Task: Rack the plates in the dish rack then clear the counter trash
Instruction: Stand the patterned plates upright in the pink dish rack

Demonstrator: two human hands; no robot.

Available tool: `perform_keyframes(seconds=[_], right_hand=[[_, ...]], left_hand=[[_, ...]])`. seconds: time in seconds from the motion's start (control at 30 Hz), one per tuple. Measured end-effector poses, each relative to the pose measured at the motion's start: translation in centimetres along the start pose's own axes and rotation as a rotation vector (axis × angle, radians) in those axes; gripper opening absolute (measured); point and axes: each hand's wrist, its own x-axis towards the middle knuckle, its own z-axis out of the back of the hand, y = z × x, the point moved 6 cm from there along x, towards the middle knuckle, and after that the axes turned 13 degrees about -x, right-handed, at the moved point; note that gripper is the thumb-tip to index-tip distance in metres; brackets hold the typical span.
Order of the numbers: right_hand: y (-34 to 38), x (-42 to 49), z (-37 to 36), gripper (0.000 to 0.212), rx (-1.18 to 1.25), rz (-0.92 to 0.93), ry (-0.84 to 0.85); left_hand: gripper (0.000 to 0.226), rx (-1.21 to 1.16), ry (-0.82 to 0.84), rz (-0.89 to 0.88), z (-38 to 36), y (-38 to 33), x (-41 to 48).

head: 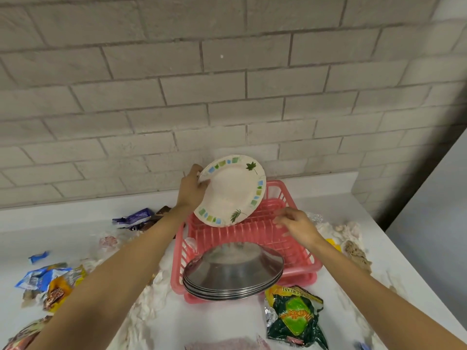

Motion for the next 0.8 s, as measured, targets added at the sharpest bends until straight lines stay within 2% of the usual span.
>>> perform_keyframes(seconds=[0.17,0.3,0.43,0.5,0.6,0.67,0.73,0.8], right_hand=[[0.8,0.3,0.1,0.019,0.109,-0.046,0.001],[1.5,0.7,-0.1,0.021,0.201,-0.071,0.002],[2.7,1.0,-0.2,0.029,0.336,-0.061,-0.015],[3.5,0.9,-0.5,0.028,0.455,-0.035,0.003],[4.6,0.8,-1.4,0.039,0.687,0.006,0.069],[4.9,0.5,-2.0,0.034,0.836,-0.002,0.107],[4.5,0.1,-2.4,0.029,0.888,-0.065,0.092],[3.7,-0.3,-2.3,0.033,0.845,-0.136,0.025]], left_hand=[[0.023,-0.015,-0.042,-0.124,0.4,-2.3,-1.2],[0.024,-0.182,-0.141,-0.114,2.6,-3.5,-2.1],[0.026,-0.446,-0.228,-0.007,4.3,-3.8,-3.2],[0.026,-0.543,-0.266,0.092,4.6,-3.3,-4.2],[0.025,-0.684,-0.285,0.262,4.4,-2.1,-6.2],[0.024,-0.78,-0.284,0.349,4.1,-1.6,-7.7],[0.023,-0.869,-0.287,0.407,3.7,-1.1,-9.1],[0.029,-0.881,-0.271,0.465,3.4,-0.6,-10.3]])
